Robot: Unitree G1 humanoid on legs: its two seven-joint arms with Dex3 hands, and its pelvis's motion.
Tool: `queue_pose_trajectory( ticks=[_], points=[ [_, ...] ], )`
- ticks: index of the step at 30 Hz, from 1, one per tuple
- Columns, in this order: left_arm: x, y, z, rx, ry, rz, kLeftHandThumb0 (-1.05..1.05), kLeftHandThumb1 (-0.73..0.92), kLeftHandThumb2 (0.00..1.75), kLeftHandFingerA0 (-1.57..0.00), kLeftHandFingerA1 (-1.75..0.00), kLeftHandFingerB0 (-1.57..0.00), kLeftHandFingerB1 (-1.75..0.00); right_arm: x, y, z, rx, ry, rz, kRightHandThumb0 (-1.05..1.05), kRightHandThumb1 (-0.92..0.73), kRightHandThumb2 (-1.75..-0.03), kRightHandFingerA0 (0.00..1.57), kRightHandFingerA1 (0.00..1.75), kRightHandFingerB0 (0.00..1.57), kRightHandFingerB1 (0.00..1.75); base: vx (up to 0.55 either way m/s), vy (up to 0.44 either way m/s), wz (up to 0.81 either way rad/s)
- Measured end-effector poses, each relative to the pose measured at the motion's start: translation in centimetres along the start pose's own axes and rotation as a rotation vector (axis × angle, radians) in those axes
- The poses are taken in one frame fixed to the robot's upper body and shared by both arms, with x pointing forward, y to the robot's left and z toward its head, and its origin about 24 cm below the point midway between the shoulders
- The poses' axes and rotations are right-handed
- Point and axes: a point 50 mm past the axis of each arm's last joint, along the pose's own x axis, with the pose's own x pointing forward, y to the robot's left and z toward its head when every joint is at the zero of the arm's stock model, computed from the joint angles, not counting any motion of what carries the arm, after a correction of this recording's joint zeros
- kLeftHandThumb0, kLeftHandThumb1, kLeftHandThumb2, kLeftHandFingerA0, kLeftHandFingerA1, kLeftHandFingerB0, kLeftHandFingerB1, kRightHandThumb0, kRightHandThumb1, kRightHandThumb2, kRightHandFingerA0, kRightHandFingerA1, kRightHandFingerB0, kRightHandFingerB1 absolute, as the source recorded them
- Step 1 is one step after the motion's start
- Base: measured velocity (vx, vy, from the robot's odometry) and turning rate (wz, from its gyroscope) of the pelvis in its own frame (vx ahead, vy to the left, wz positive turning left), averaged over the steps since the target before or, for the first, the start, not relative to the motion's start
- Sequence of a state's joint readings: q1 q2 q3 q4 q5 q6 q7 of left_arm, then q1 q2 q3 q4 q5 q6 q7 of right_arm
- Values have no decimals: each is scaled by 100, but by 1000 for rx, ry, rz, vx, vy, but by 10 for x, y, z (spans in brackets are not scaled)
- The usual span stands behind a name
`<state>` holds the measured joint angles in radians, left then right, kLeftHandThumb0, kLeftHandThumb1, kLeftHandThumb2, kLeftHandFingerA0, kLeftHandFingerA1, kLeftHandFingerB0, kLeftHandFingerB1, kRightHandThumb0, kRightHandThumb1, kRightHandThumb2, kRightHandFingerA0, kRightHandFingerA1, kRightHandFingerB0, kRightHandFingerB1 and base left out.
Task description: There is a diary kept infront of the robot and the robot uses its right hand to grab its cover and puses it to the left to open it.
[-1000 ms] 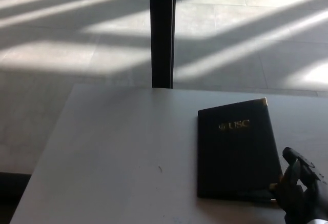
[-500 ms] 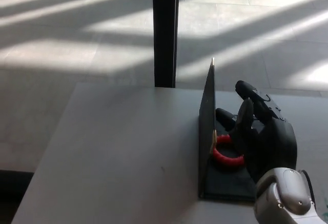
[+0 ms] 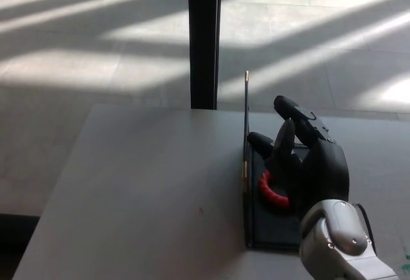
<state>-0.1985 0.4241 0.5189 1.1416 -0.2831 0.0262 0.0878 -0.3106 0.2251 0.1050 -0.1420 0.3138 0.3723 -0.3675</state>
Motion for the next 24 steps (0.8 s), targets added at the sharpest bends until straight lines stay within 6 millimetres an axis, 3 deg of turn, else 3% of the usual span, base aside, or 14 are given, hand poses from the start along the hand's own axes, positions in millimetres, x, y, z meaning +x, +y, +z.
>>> queue_pose_trajectory(
  ticks=[2, 3, 4, 5, 9, 12, 13, 20, 21, 22, 23, 24],
  points=[
    [0, 0, 0, 2, 0, -1, -87, 81, 113, -52, -93, -51, -85, 1, -3, -7, -4, 22, -14, -55, -71, -111, 46, 67, 24, 54, 0, 0, 0],
    [0, 0, 0, 4, 0, 1, -82, 92, 90, -47, -108, -49, -101, 1, -5, -11, -7, 36, -22, -54, -70, -111, 46, 67, 24, 54, 0, 0, 0],
    [0, 0, 0, 5, 0, 2, -82, 92, 90, -49, -108, -56, -107, 1, -6, -14, -8, 48, -29, -56, -70, -111, 46, 67, 23, 53, 0, 0, 0],
    [0, 0, 0, 7, 0, 4, -83, 92, 92, -52, -100, -58, -99, 1, -7, -17, -10, 56, -33, -57, -71, -111, 46, 67, 23, 53, 0, 0, 0],
    [0, -2, 0, 17, 4, 5, -82, 92, 90, -49, -104, -55, -92, 1, -9, -22, -12, 68, -40, -57, -71, -111, 48, 67, 25, 53, 0, 0, 0],
    [0, -3, 0, 23, 4, 3, -84, 92, 91, -46, -107, -50, -96, 2, -7, -23, -17, 69, -33, -58, -71, -112, 48, 67, 24, 53, 0, 0, 0],
    [0, -3, 0, 25, 4, 2, -83, 92, 89, -44, -103, -51, -91, 2, -6, -24, -19, 70, -29, -62, -92, -68, 44, 55, 36, 46, 0, 0, 0],
    [1, -6, 5, 37, -9, -4, -83, 92, 89, -48, -105, -51, -91, 4, 3, -52, -103, 169, -1, -63, -90, -67, 42, 57, 33, 48, 0, 0, 0],
    [1, -8, 6, 41, -12, -6, -82, 92, 90, -47, -105, -51, -92, 5, 6, -55, -117, 179, 8, -53, -72, -112, 45, 68, 23, 54, 0, 0, 0],
    [1, -8, 7, 44, -14, -7, -83, 92, 89, -46, -105, -49, -91, 6, 9, -56, -128, 182, 16, -55, -73, -113, 46, 68, 23, 54, 0, 0, 0],
    [1, -9, 7, 45, -15, -9, -86, 81, 114, -49, -89, -52, -84, 8, 13, -56, -140, 185, 28, -55, -71, -112, 47, 69, 25, 55, 0, 0, 0],
    [1, -10, 8, 46, -16, -11, -83, 92, 90, -44, -102, -51, -94, 10, 18, -56, -150, 183, 41, -57, -74, -114, 45, 68, 23, 54, 0, 0, 0]
  ],
)
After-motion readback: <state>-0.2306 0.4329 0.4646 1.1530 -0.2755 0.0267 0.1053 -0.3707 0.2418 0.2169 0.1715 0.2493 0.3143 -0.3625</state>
